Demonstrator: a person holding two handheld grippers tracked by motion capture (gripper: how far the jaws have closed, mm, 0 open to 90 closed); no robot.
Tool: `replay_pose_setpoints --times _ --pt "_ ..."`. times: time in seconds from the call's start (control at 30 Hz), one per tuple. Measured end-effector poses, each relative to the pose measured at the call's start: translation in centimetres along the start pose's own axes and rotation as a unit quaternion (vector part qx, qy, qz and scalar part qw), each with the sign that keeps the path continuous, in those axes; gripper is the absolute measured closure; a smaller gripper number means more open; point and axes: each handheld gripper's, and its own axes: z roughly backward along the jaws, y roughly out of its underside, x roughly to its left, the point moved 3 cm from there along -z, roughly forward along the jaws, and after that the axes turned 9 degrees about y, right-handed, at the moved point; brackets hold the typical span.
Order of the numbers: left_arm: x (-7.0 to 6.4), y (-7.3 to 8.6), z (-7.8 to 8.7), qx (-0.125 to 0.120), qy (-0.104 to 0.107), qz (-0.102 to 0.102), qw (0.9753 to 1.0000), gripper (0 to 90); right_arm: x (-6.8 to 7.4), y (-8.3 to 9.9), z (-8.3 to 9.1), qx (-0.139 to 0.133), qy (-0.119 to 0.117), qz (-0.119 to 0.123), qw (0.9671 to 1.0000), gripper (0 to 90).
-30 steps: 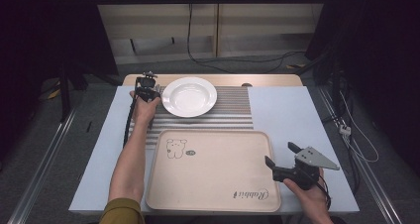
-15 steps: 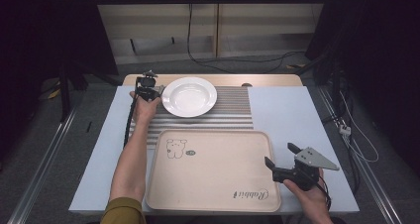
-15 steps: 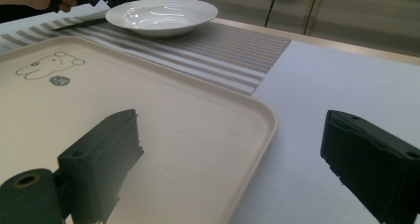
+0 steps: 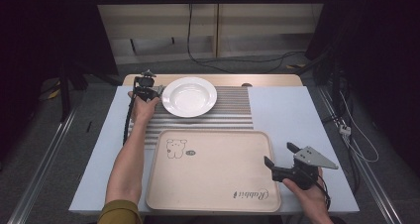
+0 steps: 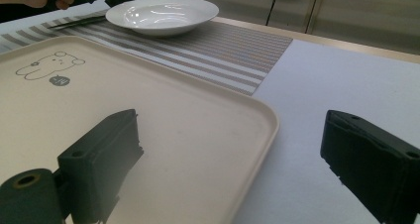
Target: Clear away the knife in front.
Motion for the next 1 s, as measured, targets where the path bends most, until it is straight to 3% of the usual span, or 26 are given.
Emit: replay_pose_setpoints --times 0.23,0.33,1.0 --pt "0.0 -0.3 0.7 -0.011 0.007 0.008 0.9999 80.0 0.0 0.0 -0.1 0.002 -0.002 -0.002 1.0000 8.4" --pt "0.2 -0.3 1.0 -0.010 0.009 0.021 0.9997 80.0 0.0 0.0 -0.1 0.003 -0.001 -0.002 1.0000 8.4" --pt "-0.5 -0.7 4.0 -0.030 0.021 0.005 0.9993 80.0 0.1 0.0 -0.2 0.003 -0.002 0.002 1.0000 8.4"
